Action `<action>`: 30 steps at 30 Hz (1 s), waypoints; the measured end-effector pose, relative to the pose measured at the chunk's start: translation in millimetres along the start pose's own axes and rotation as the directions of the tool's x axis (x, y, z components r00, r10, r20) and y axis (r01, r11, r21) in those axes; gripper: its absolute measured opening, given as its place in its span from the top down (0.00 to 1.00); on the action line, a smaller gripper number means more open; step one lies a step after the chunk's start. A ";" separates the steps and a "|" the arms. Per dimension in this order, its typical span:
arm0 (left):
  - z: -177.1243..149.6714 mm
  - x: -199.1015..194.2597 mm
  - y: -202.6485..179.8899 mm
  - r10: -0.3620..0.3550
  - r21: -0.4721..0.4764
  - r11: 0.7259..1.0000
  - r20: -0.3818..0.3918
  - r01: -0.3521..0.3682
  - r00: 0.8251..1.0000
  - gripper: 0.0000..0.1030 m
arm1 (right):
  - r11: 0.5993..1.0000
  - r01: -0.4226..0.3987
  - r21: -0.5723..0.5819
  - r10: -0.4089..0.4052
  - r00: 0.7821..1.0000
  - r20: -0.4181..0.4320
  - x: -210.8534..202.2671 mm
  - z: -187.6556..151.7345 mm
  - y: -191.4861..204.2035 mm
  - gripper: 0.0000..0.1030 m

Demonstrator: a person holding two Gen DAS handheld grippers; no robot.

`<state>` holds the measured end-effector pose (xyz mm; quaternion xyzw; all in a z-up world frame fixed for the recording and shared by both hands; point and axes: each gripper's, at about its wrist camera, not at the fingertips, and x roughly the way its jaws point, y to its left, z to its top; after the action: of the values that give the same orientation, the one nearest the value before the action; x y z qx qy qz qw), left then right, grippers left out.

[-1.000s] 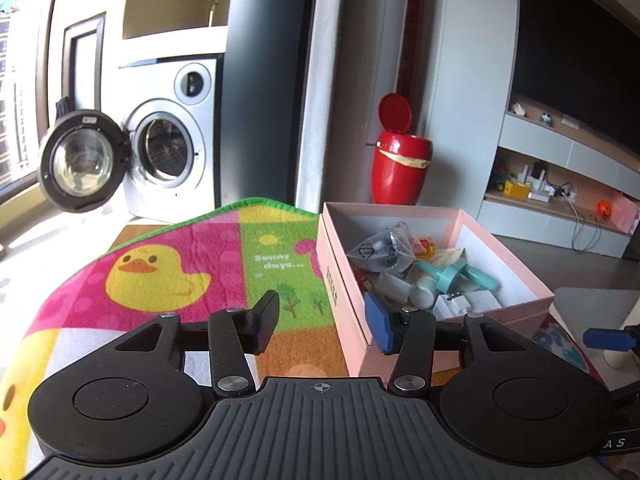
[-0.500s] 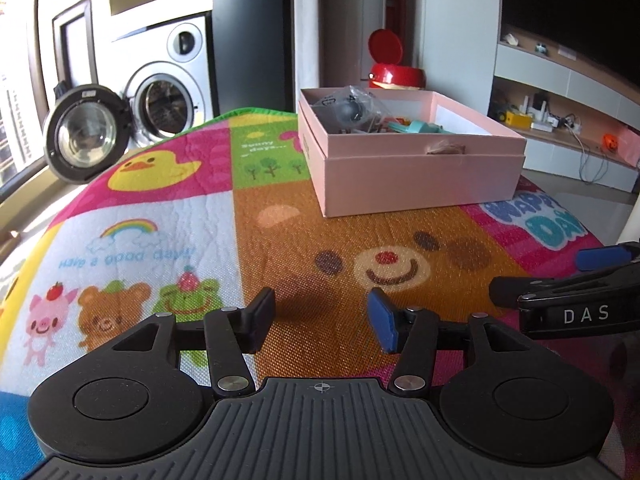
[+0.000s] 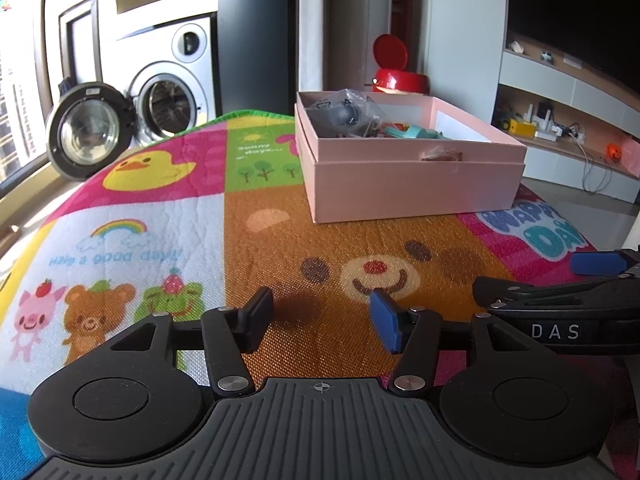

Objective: Organize rigid objects

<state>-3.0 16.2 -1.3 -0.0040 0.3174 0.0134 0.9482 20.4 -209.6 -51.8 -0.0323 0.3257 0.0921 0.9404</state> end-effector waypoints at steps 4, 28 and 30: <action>-0.3 0.1 -0.4 0.002 0.002 1.000 0.000 -0.002 1.000 0.43 | 1.000 -0.002 0.009 0.002 1.000 0.007 -1.0 -3.0 -1.4 0.00; -0.2 0.3 -3.9 0.019 0.012 1.000 0.000 -0.019 1.000 0.42 | 1.000 -0.008 0.010 0.007 1.000 0.025 -2.5 -7.4 -3.4 0.00; -0.1 0.2 -4.1 0.021 0.009 1.000 0.000 -0.021 1.000 0.42 | 1.000 -0.011 0.015 0.011 1.000 0.026 -3.2 -7.5 -4.7 0.00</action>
<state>-2.7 12.1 -1.5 0.0037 0.3175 0.0219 0.9480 14.3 -215.5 -55.7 -0.0224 0.3143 0.0952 0.9443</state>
